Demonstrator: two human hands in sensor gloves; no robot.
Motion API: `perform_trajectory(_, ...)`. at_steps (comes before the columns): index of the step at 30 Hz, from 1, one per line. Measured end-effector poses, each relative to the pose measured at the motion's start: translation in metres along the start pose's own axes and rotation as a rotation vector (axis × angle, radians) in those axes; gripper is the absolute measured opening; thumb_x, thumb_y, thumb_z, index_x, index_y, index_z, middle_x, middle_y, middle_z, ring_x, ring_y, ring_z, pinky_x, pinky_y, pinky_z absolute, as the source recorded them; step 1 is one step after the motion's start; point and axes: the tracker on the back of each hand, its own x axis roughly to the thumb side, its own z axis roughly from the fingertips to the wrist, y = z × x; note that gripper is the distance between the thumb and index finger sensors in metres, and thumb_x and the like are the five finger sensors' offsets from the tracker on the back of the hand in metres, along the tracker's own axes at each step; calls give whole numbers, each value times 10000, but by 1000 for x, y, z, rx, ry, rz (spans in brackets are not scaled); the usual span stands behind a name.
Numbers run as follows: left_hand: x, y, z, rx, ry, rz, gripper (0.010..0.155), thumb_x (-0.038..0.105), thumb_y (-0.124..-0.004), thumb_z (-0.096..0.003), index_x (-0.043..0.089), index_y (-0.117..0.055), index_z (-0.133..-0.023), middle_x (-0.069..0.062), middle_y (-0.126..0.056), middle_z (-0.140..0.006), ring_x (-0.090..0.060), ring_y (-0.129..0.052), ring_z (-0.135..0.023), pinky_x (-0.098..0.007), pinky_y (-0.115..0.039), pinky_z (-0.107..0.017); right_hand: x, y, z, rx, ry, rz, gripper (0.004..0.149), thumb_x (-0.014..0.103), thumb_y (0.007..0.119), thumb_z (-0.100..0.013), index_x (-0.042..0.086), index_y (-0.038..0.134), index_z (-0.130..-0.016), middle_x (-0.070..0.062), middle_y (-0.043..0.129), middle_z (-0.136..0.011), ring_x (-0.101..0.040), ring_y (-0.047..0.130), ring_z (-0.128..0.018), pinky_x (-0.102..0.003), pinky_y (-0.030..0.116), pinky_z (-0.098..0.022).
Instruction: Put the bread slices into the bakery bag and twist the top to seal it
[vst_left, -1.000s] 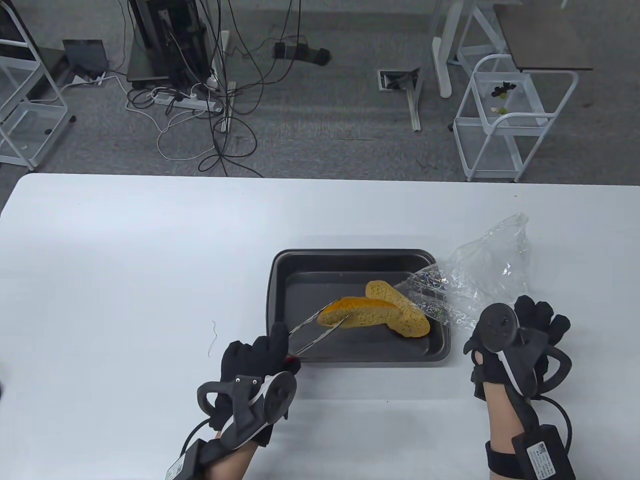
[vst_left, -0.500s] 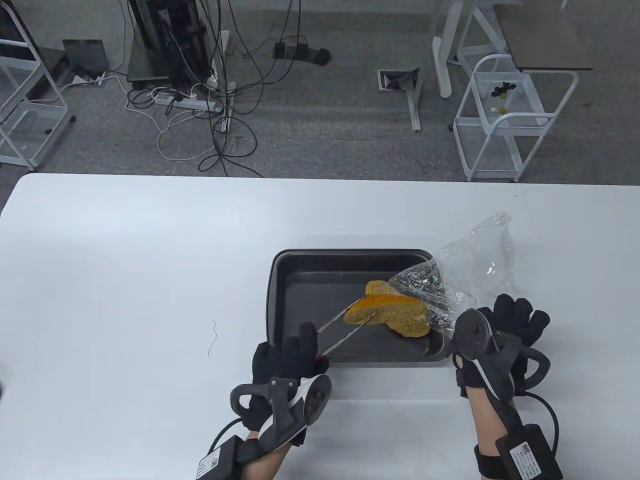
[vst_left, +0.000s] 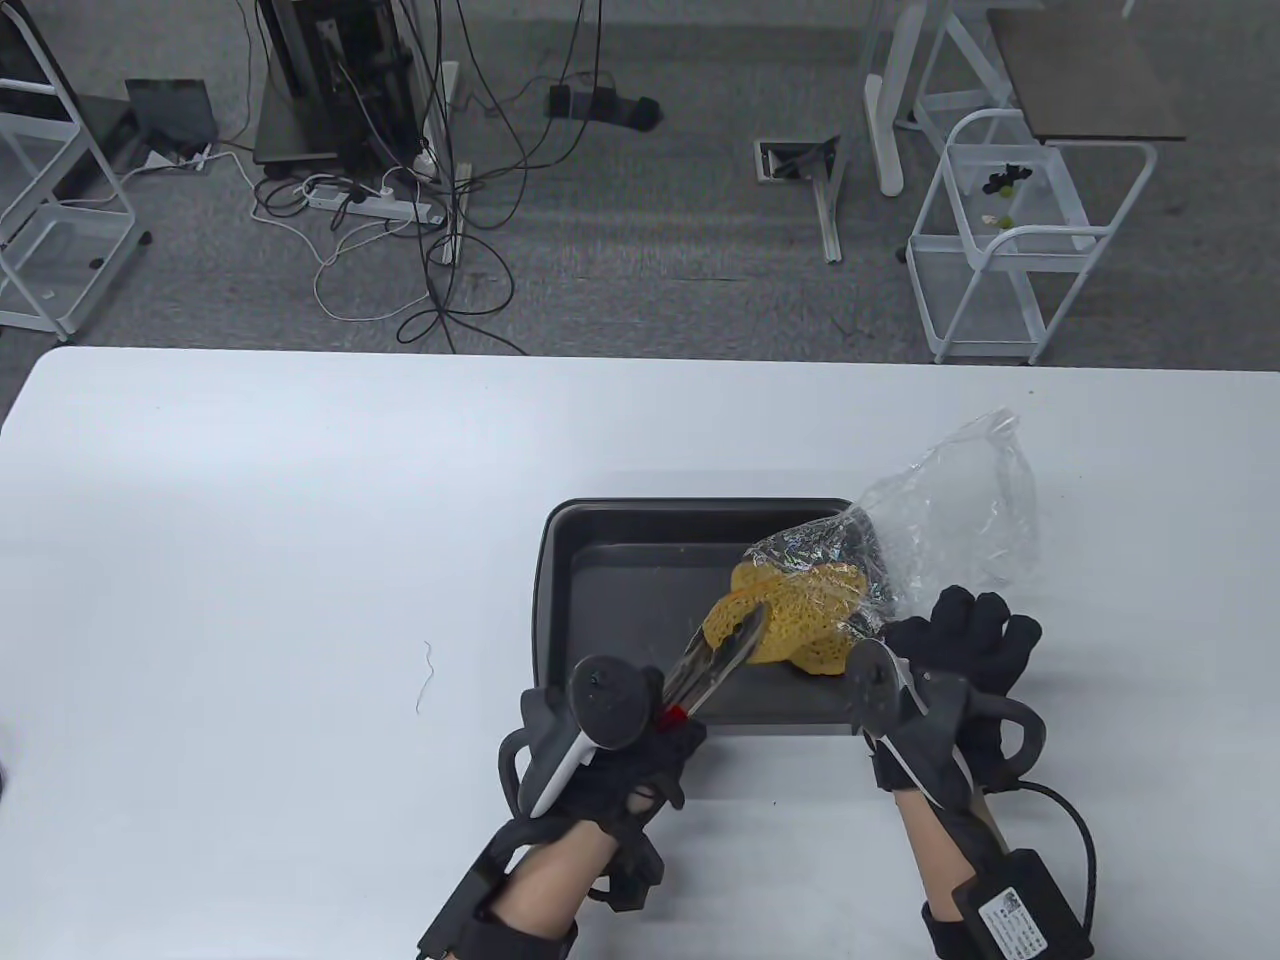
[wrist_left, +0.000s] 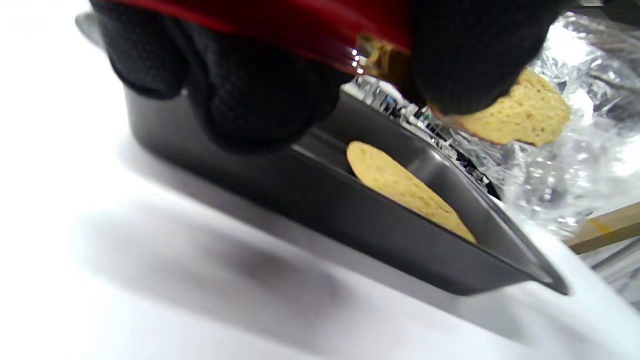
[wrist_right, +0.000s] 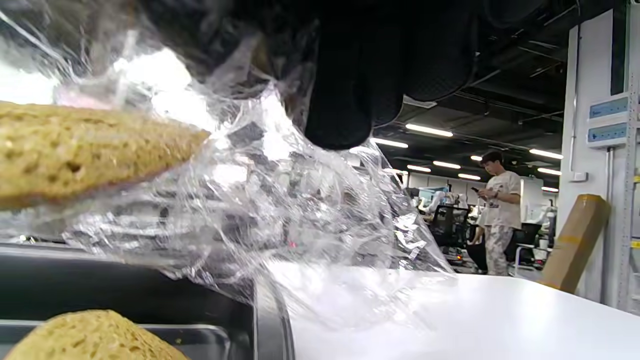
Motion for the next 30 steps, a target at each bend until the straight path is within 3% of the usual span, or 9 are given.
perform_trajectory(6,-17,5,-4,-147,15,144,766,630,-862,-412,211,-716,-1037,-31,-940,-808,-186,-1053,-491,-456,-821,-651,1,5,0,-19,8,70,437,325,833,-492,-18,934,-744,-247,804,-1000,-566,700,-932,-740,424,-679)
perform_trajectory(10,-26,5,-5,-296,25,245,763,633,-855,-427,221,-687,-1046,-44,-940,-819,-192,-1051,-503,-462,-817,-654,2,5,2,-102,-35,0,433,328,845,-479,-10,950,-729,-241,824,-984,-562,715,-925,-740,431,-676)
perform_trajectory(18,-18,4,-17,-394,76,302,769,642,-839,-438,220,-664,-1056,-36,-928,-830,-185,-1049,-514,-452,-814,-664,28,1,20,-232,-227,20,435,361,852,-467,34,963,-732,-205,817,-1003,-540,700,-951,-735,424,-687)
perform_trajectory(25,-5,-3,-21,-342,78,309,780,645,-833,-441,199,-663,-1059,-28,-912,-840,-185,-1047,-526,-445,-806,-678,43,-1,32,-262,-285,16,429,366,845,-463,19,979,-677,-206,824,-996,-536,710,-944,-731,433,-685)
perform_trajectory(30,12,-4,-12,-47,-20,110,777,631,-852,-418,201,-687,-1045,-61,-929,-815,-188,-1030,-538,-443,-779,-685,45,-6,37,-280,-295,-88,431,364,841,-459,5,985,-649,-205,872,-949,-527,776,-892,-721,478,-675)
